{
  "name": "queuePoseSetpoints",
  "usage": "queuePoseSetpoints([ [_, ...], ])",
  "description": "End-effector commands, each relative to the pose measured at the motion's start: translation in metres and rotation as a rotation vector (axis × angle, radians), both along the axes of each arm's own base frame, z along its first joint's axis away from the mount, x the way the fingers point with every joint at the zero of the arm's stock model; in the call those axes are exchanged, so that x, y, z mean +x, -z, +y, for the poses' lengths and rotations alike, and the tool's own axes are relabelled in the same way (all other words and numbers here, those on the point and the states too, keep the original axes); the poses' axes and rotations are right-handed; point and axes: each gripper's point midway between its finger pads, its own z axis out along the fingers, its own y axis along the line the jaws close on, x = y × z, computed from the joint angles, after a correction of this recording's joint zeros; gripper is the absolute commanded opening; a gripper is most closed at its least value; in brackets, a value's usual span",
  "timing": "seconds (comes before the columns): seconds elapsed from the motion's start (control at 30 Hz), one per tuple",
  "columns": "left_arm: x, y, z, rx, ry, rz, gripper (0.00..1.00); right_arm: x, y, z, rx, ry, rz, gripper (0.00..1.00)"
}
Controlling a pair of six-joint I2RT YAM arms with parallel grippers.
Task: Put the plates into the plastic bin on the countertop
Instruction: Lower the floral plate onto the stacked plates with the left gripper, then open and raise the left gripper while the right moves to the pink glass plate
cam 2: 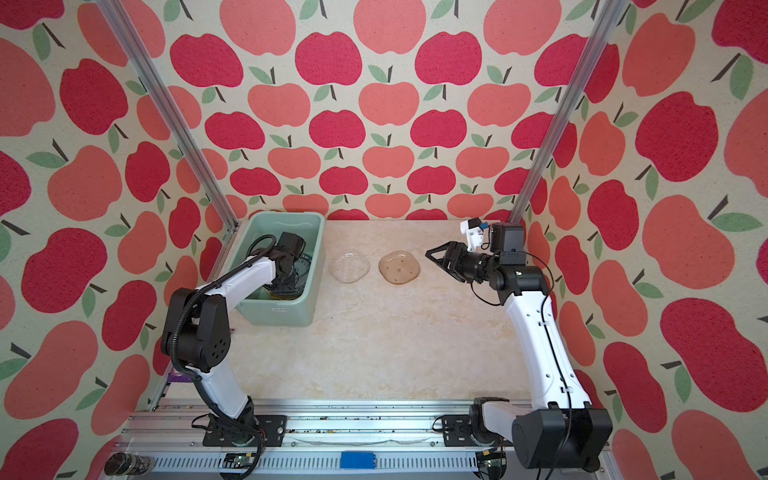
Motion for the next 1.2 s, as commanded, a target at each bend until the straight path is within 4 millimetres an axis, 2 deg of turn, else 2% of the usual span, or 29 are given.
queuePoseSetpoints([
  [0.0, 0.000, 0.014, 0.003, 0.022, 0.012, 0.027, 0.16, -0.007, 0.001, -0.002, -0.008, -0.008, -0.003, 0.56],
  [0.43, -0.012, 0.025, 0.006, 0.022, 0.004, 0.069, 0.25, -0.007, 0.000, -0.004, -0.012, -0.004, -0.004, 0.56],
  [0.7, -0.019, 0.021, 0.008, 0.028, 0.011, 0.101, 0.41, -0.007, 0.000, -0.004, -0.013, -0.005, -0.007, 0.56],
  [0.83, -0.019, 0.007, 0.009, 0.040, 0.045, 0.104, 0.56, -0.006, 0.001, -0.004, -0.010, -0.004, -0.003, 0.56],
  [0.97, -0.014, -0.016, 0.010, 0.053, 0.110, 0.088, 0.73, -0.005, 0.004, -0.005, -0.015, 0.008, 0.008, 0.57],
  [1.17, -0.007, -0.056, 0.010, 0.061, 0.213, 0.034, 0.84, -0.005, 0.025, -0.018, -0.111, 0.074, 0.092, 0.58],
])
